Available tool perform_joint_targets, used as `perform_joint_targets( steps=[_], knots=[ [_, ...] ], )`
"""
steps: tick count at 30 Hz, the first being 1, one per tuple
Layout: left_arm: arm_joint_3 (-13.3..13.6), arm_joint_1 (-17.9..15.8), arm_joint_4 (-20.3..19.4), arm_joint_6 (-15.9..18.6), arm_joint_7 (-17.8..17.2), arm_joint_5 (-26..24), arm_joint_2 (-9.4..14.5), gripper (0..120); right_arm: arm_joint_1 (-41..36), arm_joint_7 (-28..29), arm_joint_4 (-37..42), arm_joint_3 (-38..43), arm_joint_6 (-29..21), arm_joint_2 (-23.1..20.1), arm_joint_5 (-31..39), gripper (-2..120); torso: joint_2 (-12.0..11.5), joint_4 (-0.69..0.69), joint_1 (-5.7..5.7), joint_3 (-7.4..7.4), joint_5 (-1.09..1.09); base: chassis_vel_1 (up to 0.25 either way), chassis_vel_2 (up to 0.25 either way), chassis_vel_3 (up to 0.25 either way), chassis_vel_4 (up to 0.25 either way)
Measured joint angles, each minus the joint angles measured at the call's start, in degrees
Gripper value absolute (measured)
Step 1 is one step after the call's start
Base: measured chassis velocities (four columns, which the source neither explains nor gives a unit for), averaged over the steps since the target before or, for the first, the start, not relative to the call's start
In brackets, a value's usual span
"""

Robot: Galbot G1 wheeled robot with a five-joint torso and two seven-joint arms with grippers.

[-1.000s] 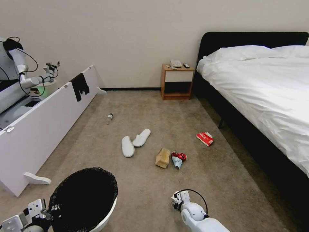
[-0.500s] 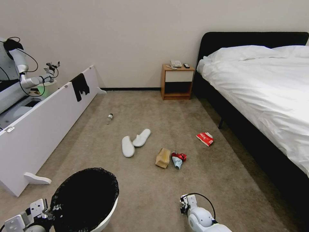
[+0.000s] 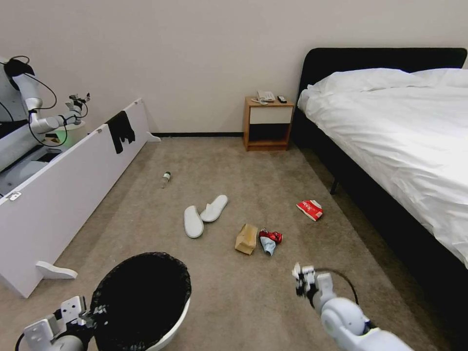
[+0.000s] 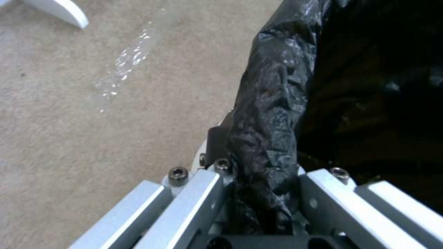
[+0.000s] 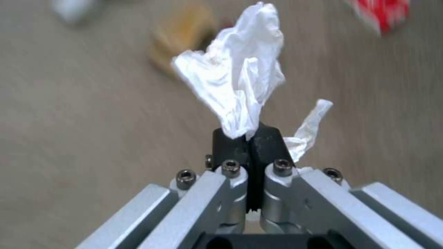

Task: Pick up the trash bin, then pick up the garbage from the floor and place it into the trash bin.

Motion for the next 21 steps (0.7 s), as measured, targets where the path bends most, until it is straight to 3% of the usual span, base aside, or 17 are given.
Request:
perform_joint_targets(
  steps=[7,12,14,21],
  knots=[
    [1.4,-0.5,-0.5,0.0,-0.2,-0.4,0.6,2,3.1,-0.2,11.4,0.0,1.1,-3.1,5.9,0,0.0,0.0,0.0,0.0,0.01,0.0,0.0,0.0,0.0],
    [1.9,-0.7,-0.7,0.0,-0.1,-0.5,1.4,2,12.5,-0.1,19.4,-5.5,1.5,-4.5,12.0,0,0.0,0.05,0.0,0.0,-0.02,0.0,0.0,0.0,0.0],
    [1.9,-0.8,-0.7,0.0,0.0,-0.5,1.7,2,15.2,0.2,20.6,-7.8,1.3,-4.6,13.6,0,0.0,-0.01,0.0,0.0,-0.02,0.0,0.0,0.0,0.0],
    [2.1,-1.1,-0.8,0.0,0.2,-0.5,2.8,2,29.7,0.6,22.6,-19.4,-0.4,-2.3,20.2,0,0.0,0.01,0.0,0.0,0.0,0.0,0.0,0.0,0.0]
  ],
)
